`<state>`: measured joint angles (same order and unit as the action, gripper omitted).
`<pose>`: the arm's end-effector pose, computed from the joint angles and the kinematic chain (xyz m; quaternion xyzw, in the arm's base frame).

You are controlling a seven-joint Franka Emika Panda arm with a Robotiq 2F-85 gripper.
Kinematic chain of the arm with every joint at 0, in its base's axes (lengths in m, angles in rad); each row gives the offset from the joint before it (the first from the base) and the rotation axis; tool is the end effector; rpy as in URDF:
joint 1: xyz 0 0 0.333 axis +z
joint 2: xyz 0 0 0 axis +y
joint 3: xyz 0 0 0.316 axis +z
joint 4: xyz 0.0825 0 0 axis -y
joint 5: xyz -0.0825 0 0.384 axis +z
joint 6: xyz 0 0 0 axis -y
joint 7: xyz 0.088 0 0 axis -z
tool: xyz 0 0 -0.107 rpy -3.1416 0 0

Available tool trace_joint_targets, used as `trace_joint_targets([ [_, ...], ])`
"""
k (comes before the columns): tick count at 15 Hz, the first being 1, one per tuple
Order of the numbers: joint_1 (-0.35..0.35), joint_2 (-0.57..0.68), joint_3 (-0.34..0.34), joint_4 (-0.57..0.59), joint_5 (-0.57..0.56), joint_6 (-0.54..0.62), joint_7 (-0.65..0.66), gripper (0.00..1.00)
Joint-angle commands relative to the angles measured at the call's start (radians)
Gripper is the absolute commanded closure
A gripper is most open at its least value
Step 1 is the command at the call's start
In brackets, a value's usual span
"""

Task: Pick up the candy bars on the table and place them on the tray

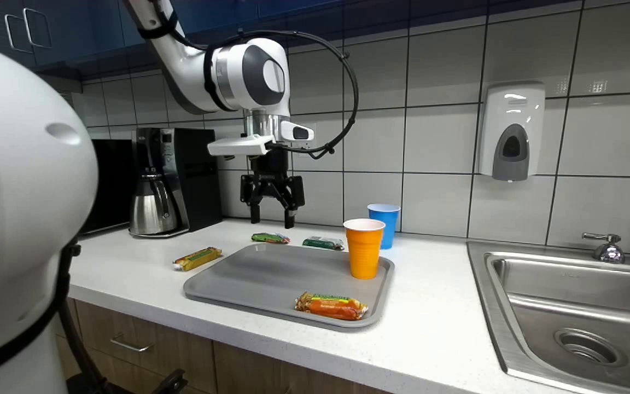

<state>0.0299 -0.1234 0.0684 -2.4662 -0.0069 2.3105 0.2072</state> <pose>0.4580 0.0448 0.3381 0.9985 -0.0524 -0.0151 0.0091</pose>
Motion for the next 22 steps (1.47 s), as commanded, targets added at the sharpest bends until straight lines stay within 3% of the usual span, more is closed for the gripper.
trace_joint_targets([
  [1,0.021,0.039,0.014,0.049,-0.015,-0.007,-0.012,0.00],
  [13,0.096,0.125,0.049,0.125,0.001,-0.004,-0.118,0.00],
  [22,0.158,0.169,0.106,0.138,0.042,0.017,-0.102,0.00],
])
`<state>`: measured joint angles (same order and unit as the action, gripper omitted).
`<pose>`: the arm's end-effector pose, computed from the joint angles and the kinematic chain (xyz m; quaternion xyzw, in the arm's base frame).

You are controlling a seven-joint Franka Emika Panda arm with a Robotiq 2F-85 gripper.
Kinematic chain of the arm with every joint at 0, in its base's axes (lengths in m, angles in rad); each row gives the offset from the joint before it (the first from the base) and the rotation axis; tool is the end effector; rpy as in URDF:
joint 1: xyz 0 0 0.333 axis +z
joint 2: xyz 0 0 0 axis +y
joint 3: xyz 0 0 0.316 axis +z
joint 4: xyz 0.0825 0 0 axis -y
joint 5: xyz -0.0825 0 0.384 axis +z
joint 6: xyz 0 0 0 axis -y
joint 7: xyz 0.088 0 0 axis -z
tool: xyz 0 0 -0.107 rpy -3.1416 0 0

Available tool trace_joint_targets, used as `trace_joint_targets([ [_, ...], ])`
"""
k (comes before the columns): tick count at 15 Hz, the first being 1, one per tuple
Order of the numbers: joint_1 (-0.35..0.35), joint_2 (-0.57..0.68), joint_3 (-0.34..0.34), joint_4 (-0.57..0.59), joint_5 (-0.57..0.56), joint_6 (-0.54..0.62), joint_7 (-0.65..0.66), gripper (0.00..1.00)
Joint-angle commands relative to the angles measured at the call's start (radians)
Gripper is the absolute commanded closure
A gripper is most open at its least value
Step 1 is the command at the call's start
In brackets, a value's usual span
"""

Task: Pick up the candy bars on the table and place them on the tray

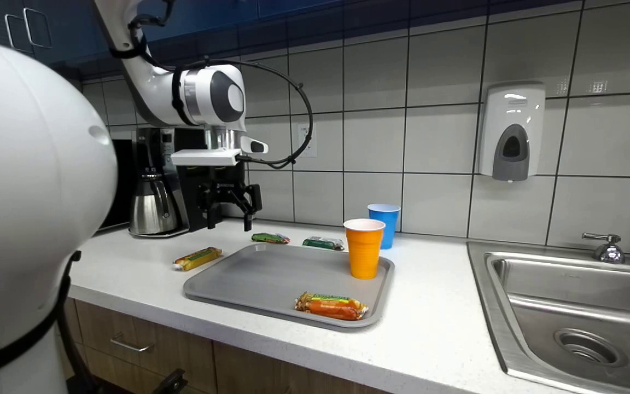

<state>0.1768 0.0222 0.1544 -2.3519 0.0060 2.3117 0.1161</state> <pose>0.4696 0.1616 0.3159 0.9940 0.1052 -0.0311 0.0031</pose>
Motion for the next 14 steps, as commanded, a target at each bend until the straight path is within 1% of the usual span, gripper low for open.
trace_joint_targets([
  [1,0.017,0.032,0.026,0.029,0.040,0.021,-0.012,0.00],
  [8,0.057,0.087,0.068,0.056,0.123,0.091,0.005,0.00],
  [14,0.086,0.159,0.083,0.087,0.116,0.163,0.051,0.00],
])
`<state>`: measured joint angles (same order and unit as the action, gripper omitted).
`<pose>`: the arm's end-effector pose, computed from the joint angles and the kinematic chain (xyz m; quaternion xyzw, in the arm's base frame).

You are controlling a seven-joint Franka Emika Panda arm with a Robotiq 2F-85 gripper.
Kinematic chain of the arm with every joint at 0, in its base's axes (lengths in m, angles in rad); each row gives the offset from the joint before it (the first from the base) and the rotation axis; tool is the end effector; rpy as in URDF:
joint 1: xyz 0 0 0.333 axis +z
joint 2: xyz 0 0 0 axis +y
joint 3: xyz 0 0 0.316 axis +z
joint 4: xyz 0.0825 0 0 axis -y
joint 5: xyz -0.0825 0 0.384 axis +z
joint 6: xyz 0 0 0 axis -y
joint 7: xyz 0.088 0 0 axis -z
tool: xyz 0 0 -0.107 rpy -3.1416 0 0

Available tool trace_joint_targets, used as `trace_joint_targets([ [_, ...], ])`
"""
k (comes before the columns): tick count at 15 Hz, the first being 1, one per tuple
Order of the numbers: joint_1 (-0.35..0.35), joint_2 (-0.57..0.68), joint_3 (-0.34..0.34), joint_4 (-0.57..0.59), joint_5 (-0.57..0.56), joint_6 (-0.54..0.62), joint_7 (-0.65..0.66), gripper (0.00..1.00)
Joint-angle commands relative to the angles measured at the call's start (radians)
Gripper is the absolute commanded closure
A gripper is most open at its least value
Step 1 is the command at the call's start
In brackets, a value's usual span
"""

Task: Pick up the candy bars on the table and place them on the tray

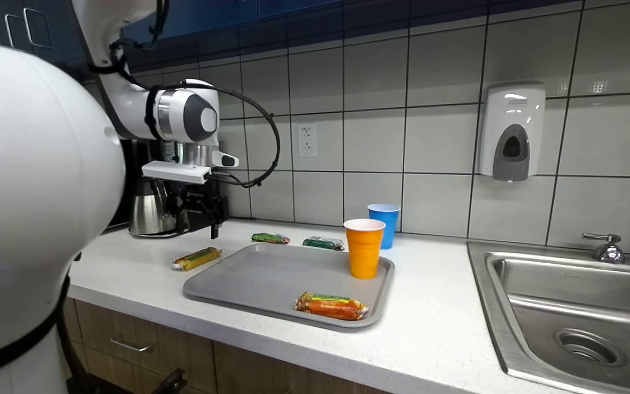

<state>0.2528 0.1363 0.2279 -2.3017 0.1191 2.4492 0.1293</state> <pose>0.4657 0.2432 0.2913 -0.9902 -0.1284 0.0097 0.0532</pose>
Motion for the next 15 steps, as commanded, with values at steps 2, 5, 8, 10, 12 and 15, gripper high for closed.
trace_joint_targets([
  [2,0.020,0.070,0.009,0.049,-0.002,0.044,0.054,0.00],
  [5,0.035,0.103,0.009,0.064,-0.005,0.064,0.070,0.00],
  [8,0.052,0.134,0.006,0.073,-0.017,0.091,0.088,0.00],
  [10,0.065,0.155,0.000,0.080,-0.030,0.104,0.109,0.00],
  [12,0.077,0.177,-0.007,0.088,-0.045,0.115,0.131,0.00],
  [15,0.064,0.167,0.003,0.067,-0.025,0.107,0.097,0.00],
])
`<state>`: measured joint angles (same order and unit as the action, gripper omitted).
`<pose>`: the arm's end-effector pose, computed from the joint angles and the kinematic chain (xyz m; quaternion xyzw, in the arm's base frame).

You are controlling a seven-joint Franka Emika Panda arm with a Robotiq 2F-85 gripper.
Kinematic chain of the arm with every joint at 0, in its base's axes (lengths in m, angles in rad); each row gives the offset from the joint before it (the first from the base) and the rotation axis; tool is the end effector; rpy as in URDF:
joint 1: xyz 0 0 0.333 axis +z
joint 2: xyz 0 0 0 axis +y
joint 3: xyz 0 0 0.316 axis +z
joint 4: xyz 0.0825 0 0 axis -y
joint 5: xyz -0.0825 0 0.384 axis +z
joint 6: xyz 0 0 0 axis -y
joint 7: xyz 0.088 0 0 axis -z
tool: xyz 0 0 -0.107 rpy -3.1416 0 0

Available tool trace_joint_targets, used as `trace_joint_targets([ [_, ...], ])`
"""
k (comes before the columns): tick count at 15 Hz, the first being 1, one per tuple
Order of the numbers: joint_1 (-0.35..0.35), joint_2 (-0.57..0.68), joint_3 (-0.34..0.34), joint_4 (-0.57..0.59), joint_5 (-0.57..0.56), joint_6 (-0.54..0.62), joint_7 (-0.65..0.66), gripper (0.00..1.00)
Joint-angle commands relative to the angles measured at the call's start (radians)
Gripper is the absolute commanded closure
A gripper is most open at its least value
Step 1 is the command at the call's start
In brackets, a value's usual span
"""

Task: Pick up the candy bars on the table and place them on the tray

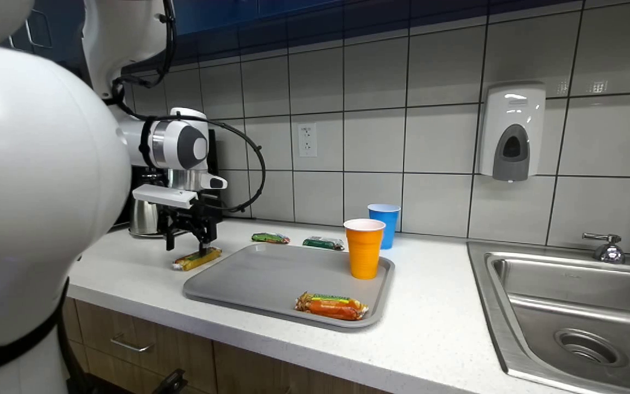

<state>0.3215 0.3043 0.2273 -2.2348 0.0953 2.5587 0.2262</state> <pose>0.4693 0.2863 0.2390 -0.9914 -0.1158 0.0113 0.0606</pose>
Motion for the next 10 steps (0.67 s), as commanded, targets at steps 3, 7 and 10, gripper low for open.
trace_joint_targets([
  [3,-0.003,0.010,0.003,0.008,-0.006,-0.002,0.003,0.00],
  [7,-0.003,0.011,0.002,0.011,-0.006,-0.002,0.003,0.00],
  [10,-0.003,0.011,0.002,0.012,-0.006,-0.002,0.003,0.00],
])
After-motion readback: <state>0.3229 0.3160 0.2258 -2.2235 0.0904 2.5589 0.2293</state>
